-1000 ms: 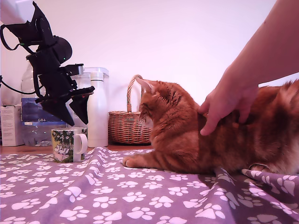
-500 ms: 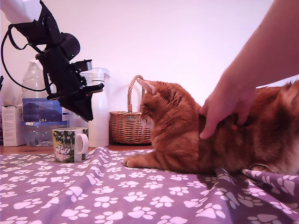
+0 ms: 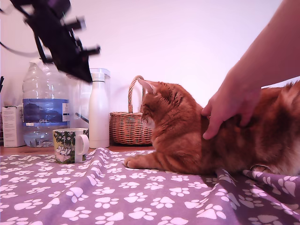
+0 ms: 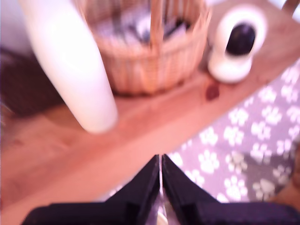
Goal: Pick up the coffee capsules from the table one by one and drop them inside the nearest coffee cup
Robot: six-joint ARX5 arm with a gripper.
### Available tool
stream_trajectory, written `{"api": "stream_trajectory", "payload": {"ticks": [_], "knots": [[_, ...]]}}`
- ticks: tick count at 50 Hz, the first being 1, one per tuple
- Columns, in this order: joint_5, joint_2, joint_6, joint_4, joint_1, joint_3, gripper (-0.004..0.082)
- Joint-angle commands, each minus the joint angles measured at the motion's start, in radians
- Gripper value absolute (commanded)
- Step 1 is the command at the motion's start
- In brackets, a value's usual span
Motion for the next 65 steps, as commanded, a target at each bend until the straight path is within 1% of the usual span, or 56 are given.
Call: {"api": "stream_trajectory", "payload": {"ticks": [1, 6, 10, 15, 19, 25, 33, 36, 37, 43, 45, 51, 53, 65], "knots": [[-0.01, -0.025, 0.001, 0.069, -0.013, -0.098, -0.0023], [-0.034, -0.097, 0.002, 0.154, -0.013, -0.205, -0.0024], [-0.065, -0.148, 0.002, 0.211, -0.013, -0.288, -0.0023], [-0.082, -0.2, 0.001, 0.242, -0.012, -0.369, -0.0023], [-0.086, -0.232, 0.001, 0.272, -0.012, -0.424, -0.0024], [-0.086, -0.281, -0.006, 0.308, -0.012, -0.493, -0.0023], [-0.084, -0.32, -0.007, 0.319, -0.012, -0.555, -0.0024], [-0.08, -0.333, -0.017, 0.32, -0.012, -0.575, -0.0024], [-0.073, -0.336, -0.03, 0.319, -0.012, -0.58, -0.0023], [-0.042, -0.367, -0.055, 0.328, -0.012, -0.61, -0.0023], [-0.032, -0.378, -0.055, 0.341, -0.012, -0.621, -0.0023], [-0.031, -0.418, -0.067, 0.395, -0.018, -0.66, -0.0023], [-0.029, -0.43, -0.081, 0.401, -0.021, -0.665, -0.0024], [-0.023, -0.489, -0.085, 0.404, -0.029, -0.673, -0.0024]]}}
